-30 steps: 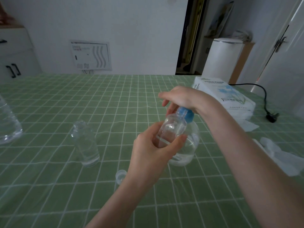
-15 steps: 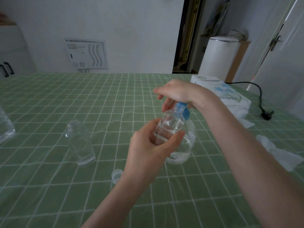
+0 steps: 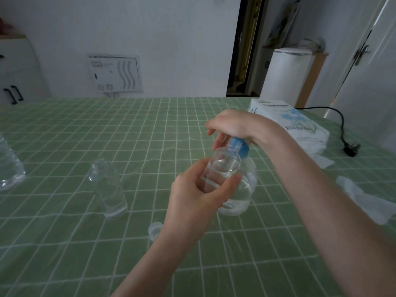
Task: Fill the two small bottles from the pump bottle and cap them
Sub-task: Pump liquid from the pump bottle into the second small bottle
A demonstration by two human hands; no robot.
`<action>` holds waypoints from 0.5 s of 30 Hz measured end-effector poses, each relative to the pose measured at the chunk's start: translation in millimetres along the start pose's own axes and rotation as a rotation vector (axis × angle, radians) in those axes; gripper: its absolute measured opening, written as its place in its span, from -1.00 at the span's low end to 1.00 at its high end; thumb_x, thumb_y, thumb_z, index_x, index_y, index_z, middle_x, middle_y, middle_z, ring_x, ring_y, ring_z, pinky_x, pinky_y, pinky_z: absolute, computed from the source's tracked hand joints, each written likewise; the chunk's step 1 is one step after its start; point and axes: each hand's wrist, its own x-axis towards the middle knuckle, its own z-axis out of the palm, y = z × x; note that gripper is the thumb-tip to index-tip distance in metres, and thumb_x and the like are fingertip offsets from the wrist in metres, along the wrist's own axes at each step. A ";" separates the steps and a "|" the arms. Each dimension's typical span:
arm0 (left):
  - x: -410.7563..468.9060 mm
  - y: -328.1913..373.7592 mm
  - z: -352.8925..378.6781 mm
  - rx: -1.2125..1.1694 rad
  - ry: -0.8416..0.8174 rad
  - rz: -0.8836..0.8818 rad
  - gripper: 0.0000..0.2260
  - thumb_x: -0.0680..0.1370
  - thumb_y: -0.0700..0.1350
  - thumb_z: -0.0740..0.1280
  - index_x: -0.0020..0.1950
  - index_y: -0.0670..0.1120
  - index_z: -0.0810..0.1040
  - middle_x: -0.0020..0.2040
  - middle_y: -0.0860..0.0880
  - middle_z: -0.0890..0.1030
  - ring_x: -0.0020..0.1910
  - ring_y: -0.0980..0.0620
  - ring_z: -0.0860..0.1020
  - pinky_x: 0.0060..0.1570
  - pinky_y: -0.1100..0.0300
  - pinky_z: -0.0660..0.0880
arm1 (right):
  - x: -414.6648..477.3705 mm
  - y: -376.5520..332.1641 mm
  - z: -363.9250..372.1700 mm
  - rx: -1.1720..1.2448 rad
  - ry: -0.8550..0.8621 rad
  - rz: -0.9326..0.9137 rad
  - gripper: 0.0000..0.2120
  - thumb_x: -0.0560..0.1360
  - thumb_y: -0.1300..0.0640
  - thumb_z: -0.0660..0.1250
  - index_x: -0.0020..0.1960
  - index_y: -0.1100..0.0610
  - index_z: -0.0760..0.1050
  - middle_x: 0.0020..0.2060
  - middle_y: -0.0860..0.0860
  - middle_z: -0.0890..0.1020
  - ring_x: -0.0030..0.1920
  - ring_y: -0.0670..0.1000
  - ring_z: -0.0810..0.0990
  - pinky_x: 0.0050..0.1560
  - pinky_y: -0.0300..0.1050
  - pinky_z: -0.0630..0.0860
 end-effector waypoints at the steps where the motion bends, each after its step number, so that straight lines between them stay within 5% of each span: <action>1: 0.1 0.4 -0.1 -0.005 0.000 0.005 -0.90 0.41 -0.13 0.46 -0.17 0.07 0.60 -0.44 0.12 0.62 -0.48 0.24 0.55 -0.50 0.43 0.40 | 0.2 -1.0 -1.8 -0.005 0.004 -0.006 -0.69 0.59 0.01 0.14 0.17 0.14 0.53 0.06 0.14 0.63 0.11 0.14 0.58 -0.03 -0.07 0.45; 5: 1.2 1.9 0.7 -0.024 -0.014 0.014 -0.89 0.40 -0.14 0.45 -0.15 0.07 0.61 -0.41 0.12 0.64 -0.46 0.25 0.57 -0.47 0.43 0.43 | 1.2 -3.1 -4.0 -0.006 0.013 -0.006 -0.68 0.57 0.00 0.16 0.17 0.16 0.53 0.00 0.13 0.64 0.08 0.14 0.60 0.12 0.01 0.49; 10: 1.4 1.1 -0.3 0.002 -0.011 0.024 -0.90 0.39 -0.10 0.46 -0.15 0.08 0.61 -0.40 0.12 0.64 -0.45 0.24 0.58 -0.46 0.42 0.44 | 0.6 -1.9 -2.2 -0.001 0.013 0.017 -0.67 0.58 -0.04 0.15 0.12 0.13 0.56 0.04 0.09 0.63 0.07 0.11 0.59 -0.26 -0.14 0.33; 15: 0.6 -0.9 -0.7 -0.009 0.001 0.000 -0.91 0.39 -0.11 0.46 -0.19 0.06 0.60 -0.44 0.11 0.62 -0.48 0.23 0.56 -0.47 0.42 0.43 | 1.0 1.7 3.7 -0.002 -0.001 0.034 -0.66 0.59 -0.05 0.12 0.11 0.12 0.57 0.11 0.12 0.61 0.12 0.13 0.56 0.04 -0.01 0.41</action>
